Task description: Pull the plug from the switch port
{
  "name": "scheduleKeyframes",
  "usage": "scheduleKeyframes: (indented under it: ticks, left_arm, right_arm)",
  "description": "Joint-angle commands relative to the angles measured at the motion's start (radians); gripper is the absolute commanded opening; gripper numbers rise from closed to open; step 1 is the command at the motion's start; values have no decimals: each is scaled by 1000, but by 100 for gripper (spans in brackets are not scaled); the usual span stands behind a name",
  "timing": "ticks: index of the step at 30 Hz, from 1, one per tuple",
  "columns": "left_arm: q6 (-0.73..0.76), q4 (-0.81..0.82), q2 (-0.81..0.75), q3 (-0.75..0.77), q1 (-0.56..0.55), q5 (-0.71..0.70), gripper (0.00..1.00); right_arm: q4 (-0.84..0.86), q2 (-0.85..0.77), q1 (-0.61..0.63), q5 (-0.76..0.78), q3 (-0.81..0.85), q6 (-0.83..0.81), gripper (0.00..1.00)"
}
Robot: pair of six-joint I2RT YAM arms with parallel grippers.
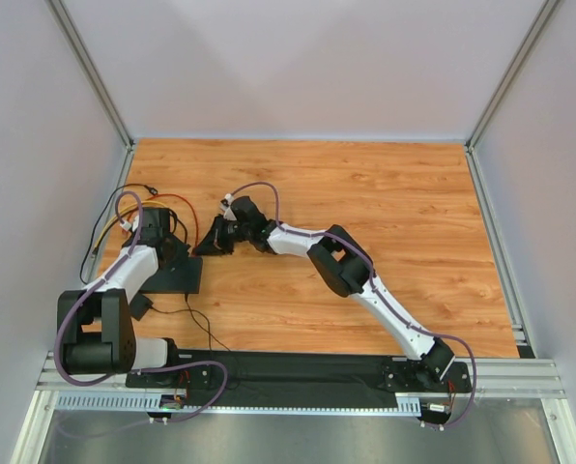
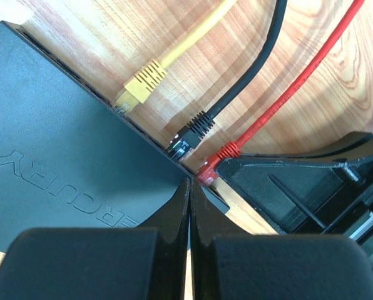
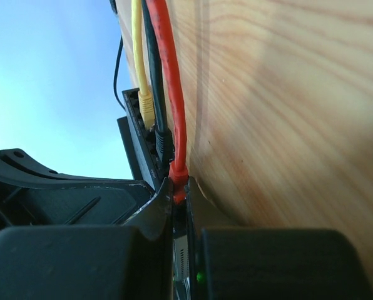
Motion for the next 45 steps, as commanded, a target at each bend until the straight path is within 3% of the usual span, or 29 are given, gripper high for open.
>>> scheduleKeyframes:
  ticks: [1,6,14,25,33,38,42,45]
  left_arm:
    - [29,-186,52,-87,5,12,0]
    - [34,-209,41,-89,5,54,0]
    - [78,-225,64,-64,6,52,0]
    - [71,-237,77,-66,5,12,0]
    - [75,-257,95,-48,5,15,0]
    - [74,-254,94,-49,6,12,0]
    - [74,-249,89,-54,5,12,0]
    - [78,-252,92,-51,5,12,0]
  right_arm:
    - [-40,-16,14,102,-119,-13,0]
    - [-8,-59,15,110,-155,-52,0]
    - [-153,20,2,108,82,-148,0]
    - [52,-36,-11,147,-39,-56,0]
    - [-150,-38,-12,300,45,-223,0]
    - [34,17,-26,145,55,-35,0]
    - [-156,-22,-24,303,108,-240,0]
    - [-157,-15,-23,274,121,-217,0]
